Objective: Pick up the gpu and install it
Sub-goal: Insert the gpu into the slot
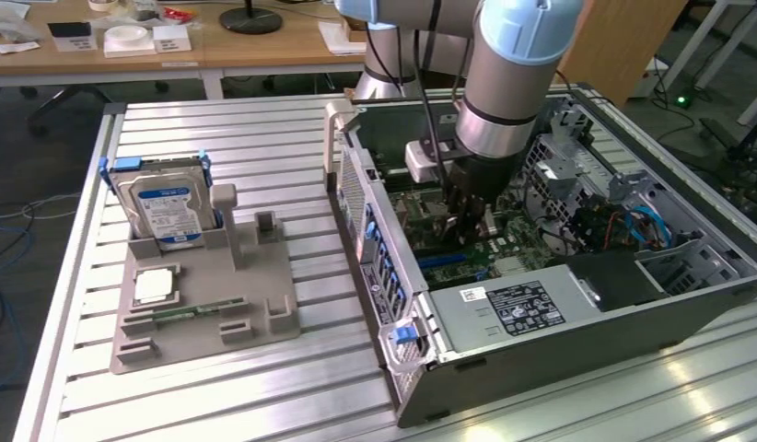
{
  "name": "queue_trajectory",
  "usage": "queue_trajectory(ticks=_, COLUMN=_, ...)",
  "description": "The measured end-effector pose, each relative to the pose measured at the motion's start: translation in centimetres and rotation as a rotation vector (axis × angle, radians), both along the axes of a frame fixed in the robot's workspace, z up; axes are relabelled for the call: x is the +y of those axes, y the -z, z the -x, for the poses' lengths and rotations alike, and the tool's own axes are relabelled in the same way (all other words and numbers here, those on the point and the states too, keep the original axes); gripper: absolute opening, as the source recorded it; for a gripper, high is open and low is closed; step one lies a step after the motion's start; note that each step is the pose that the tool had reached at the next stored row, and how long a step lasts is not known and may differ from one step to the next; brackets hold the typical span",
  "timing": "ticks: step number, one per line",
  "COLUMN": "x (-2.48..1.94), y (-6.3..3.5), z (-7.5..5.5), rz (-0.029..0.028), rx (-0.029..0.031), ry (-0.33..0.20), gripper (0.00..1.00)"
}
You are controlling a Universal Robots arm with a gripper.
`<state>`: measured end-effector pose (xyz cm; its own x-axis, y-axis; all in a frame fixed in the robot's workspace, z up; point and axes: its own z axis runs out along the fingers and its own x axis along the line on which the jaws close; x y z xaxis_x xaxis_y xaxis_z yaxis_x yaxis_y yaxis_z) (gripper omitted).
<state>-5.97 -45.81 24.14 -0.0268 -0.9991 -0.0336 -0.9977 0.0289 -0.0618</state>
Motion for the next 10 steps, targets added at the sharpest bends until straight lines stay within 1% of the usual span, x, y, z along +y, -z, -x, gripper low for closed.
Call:
queue_trajectory(ticks=5, x=-0.01, y=0.20, z=0.25, rz=0.0000, rx=0.0000, ry=0.000, gripper=0.28)
queue_trajectory(ticks=10, x=-0.23, y=0.42, z=0.26, rz=-0.0002, rx=0.0001, ry=0.000, gripper=0.28)
